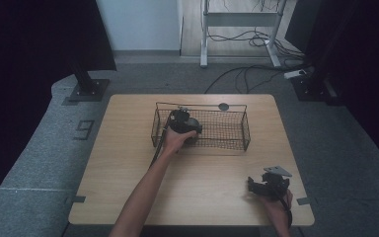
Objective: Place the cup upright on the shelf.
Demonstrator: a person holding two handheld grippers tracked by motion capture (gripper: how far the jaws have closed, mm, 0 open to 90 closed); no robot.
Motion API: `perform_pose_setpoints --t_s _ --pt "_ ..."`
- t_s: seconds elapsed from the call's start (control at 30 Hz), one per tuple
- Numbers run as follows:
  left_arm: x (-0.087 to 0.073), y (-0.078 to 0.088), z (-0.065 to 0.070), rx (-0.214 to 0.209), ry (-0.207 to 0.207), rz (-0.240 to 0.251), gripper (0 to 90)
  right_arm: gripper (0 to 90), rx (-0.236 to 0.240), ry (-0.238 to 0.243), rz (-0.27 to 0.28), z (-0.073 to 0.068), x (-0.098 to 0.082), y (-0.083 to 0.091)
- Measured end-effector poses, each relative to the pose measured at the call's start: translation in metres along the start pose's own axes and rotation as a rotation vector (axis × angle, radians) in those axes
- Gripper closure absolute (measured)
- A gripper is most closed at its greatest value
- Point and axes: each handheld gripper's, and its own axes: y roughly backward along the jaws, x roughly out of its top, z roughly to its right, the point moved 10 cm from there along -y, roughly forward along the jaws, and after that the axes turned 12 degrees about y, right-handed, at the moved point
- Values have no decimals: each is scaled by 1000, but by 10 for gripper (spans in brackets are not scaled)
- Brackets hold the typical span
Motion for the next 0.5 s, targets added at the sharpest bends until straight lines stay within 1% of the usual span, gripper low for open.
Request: perform_pose_setpoints --t_s 0.1,0.17,0.2,0.27,0.33,0.43,0.5 --pt "2 5 5 -25 -8 12 39 54 0 0 0 0 0 0" --pt "3 8 6 -27 -5 15 29 54 0 0 0 0 0 0" --pt "3 10 6 -22 -7 20 18 54 0 0 0 0 0 0" --pt "6 14 6 -24 -10 37 8 54 0 0 0 0 0 0" --pt "8 18 7 -37 -3 50 7 54 0 0 0 0 0 0" --pt "12 28 8 -51 -10 79 7 54 0 0 0 0 0 0" --pt "15 36 10 -70 -8 97 8 55 0 0 0 0 0 0"
